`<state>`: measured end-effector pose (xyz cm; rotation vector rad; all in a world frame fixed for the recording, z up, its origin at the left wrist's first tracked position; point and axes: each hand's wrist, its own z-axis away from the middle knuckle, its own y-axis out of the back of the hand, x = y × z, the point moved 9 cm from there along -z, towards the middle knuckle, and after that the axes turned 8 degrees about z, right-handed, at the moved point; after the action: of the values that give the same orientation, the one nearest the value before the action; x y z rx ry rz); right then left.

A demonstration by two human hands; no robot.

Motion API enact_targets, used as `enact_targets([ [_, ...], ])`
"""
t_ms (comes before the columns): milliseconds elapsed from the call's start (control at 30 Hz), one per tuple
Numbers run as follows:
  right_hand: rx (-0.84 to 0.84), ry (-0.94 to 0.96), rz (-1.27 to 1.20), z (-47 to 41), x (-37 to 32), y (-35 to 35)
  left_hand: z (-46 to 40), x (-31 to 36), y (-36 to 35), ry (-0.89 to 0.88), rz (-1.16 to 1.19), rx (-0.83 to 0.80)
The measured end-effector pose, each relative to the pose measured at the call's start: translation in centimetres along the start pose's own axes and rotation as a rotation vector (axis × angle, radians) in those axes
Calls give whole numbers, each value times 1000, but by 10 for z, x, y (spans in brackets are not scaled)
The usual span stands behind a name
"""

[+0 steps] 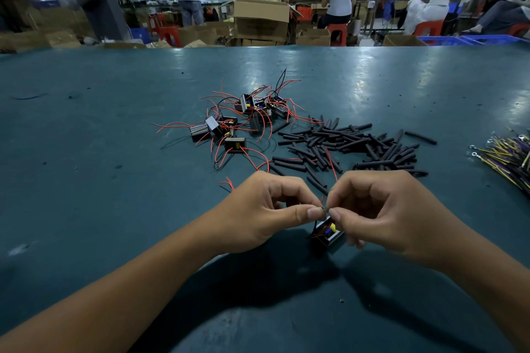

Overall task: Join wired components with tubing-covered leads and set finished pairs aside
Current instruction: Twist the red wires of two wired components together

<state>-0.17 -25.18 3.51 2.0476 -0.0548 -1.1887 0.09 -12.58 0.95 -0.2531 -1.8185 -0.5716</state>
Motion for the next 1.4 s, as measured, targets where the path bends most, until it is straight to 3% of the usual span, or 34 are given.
enact_targets([
  [167, 96, 352, 541, 5, -31, -2, 1, -1, -4, 21, 46, -38],
  [267, 130, 404, 671, 7, -35, -2, 1, -1, -3, 28, 70, -22],
  [333, 148, 264, 540, 5, -30, 8, 1, -1, -1, 23, 68, 5],
  [400, 184, -20, 227, 2, -10, 22, 1, 1, 2, 3, 48, 27],
  [467, 118, -320, -102, 5, 14, 18, 1, 4, 2, -30, 30, 42],
  [533, 14, -497, -291, 11, 22, 2, 1, 6, 3, -60, 10, 56],
  [667, -76, -578, -408, 14, 21, -19, 2, 6, 3, -94, -27, 60],
  [967, -24, -577, -469, 13, 25, -22, 1, 3, 1, -99, -63, 39],
  [1167, 16, -444, -435, 8, 19, -18, 0, 0, 1, -82, -61, 39],
  [1300, 98, -105, -197, 0, 5, -5, 0, -1, 1, -49, 15, 35],
  [1400, 180, 230, 196, 2, -16, 2, 2, -4, -1, -13, 127, 27],
])
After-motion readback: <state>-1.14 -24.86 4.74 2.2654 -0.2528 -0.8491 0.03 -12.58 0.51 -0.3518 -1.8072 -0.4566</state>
